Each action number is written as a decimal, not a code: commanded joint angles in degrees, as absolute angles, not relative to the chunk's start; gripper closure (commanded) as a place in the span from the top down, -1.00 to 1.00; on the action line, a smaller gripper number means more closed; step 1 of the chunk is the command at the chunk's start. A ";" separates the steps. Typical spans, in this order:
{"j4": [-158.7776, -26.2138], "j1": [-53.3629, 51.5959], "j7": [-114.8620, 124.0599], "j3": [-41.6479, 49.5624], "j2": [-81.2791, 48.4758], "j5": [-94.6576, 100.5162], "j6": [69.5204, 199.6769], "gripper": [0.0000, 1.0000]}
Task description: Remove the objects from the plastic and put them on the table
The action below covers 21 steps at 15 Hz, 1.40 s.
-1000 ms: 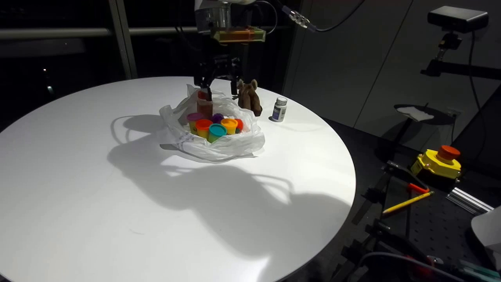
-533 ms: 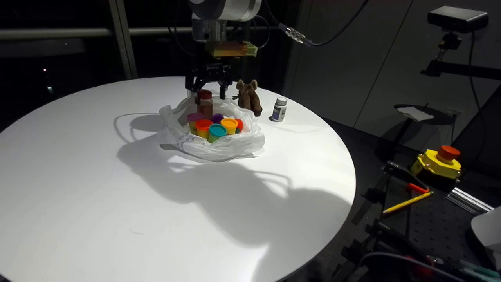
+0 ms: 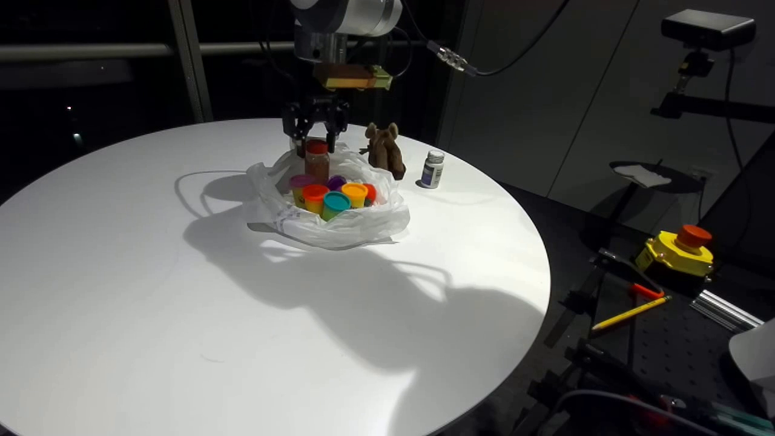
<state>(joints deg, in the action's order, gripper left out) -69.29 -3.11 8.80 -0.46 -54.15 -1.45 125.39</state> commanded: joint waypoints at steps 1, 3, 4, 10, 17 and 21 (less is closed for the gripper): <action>-66.97 -2.49 7.71 -0.89 -55.09 -2.36 125.59 -0.16; -67.44 -2.37 7.73 -0.83 -54.68 -2.32 125.97 -0.47; -67.41 -2.34 7.83 -0.73 -54.59 -2.25 126.21 -0.50; -72.39 -3.90 15.77 0.45 -48.65 -2.95 125.25 -0.50; -88.66 -5.88 27.56 3.56 -33.52 -1.99 129.87 -0.50; -99.06 -4.52 30.03 5.62 -25.26 -2.22 130.73 -0.50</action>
